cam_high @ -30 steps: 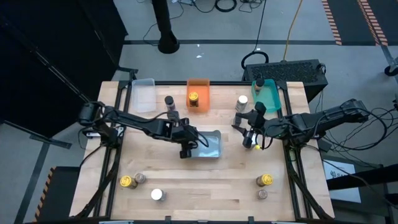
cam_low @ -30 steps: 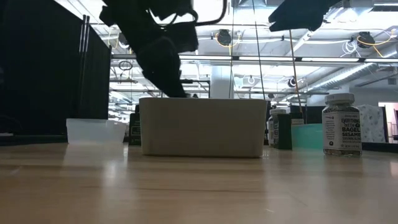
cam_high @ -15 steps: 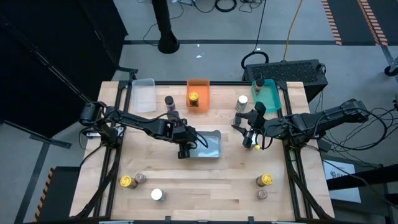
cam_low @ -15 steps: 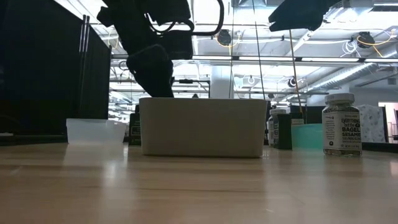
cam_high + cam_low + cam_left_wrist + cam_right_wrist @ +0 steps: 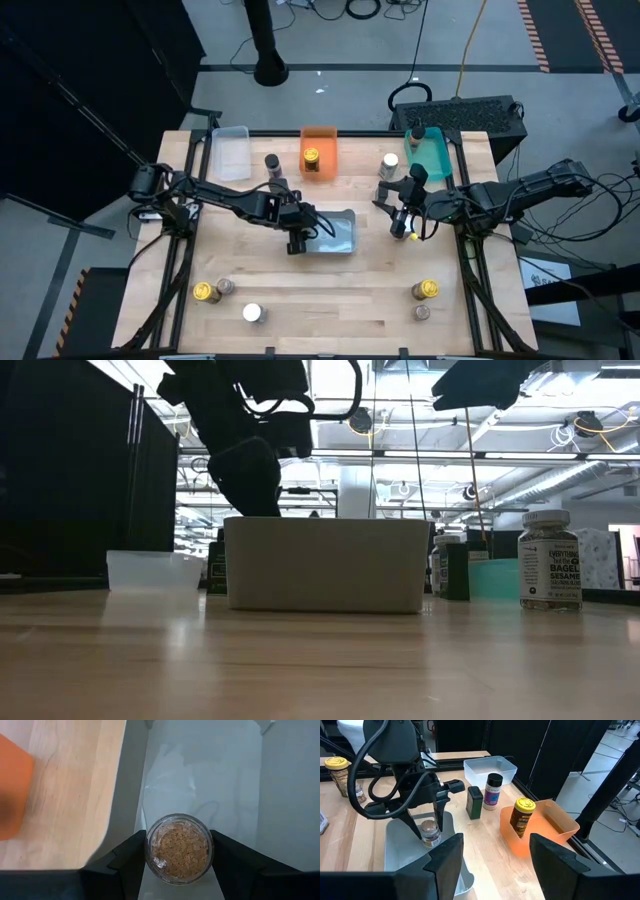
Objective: Sort spices by type
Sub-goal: Put the top brown seasoning bottle into the gray bin
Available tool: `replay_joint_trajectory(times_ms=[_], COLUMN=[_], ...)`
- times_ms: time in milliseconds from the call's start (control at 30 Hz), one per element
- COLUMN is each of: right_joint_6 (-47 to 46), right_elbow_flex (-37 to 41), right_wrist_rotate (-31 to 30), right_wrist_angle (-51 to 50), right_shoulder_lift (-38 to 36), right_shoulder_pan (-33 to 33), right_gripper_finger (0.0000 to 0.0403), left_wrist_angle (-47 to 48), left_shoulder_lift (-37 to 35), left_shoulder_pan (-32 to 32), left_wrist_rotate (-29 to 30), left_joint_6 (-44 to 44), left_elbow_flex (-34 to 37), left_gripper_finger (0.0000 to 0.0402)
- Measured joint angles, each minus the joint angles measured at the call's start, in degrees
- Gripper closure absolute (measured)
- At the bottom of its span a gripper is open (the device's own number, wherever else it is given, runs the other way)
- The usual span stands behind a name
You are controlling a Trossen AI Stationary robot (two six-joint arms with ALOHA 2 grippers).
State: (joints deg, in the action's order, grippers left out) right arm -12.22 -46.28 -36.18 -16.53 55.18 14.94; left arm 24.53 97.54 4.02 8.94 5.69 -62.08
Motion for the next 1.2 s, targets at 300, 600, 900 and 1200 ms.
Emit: replay_joint_trajectory(times_ms=[300, 600, 900, 1200], right_joint_6=[-0.2, -0.2, -0.2, -0.2], right_elbow_flex=[0.0, 0.0, 0.0, 0.0], right_wrist_rotate=[0.0, 0.0, 0.0, 0.0], right_wrist_angle=[0.0, 0.0, 0.0, 0.0], right_shoulder_lift=[0.0, 0.0, 0.0, 0.0], right_shoulder_pan=[0.0, 0.0, 0.0, 0.0], right_gripper_finger=[0.0193, 0.0193, 0.0193, 0.0193], left_wrist_angle=[0.0, 0.0, -0.1, -0.1], left_shoulder_lift=[0.0, 0.0, 0.0, 0.0], left_shoulder_pan=[0.0, 0.0, 0.0, 0.0], left_wrist_rotate=[0.5, 0.5, 0.5, 0.5], left_joint_6=[0.0, -0.2, -0.6, -1.6], left_elbow_flex=[0.0, 0.0, 0.0, 0.0], left_gripper_finger=[0.0193, 0.0192, 0.0191, 0.0172])
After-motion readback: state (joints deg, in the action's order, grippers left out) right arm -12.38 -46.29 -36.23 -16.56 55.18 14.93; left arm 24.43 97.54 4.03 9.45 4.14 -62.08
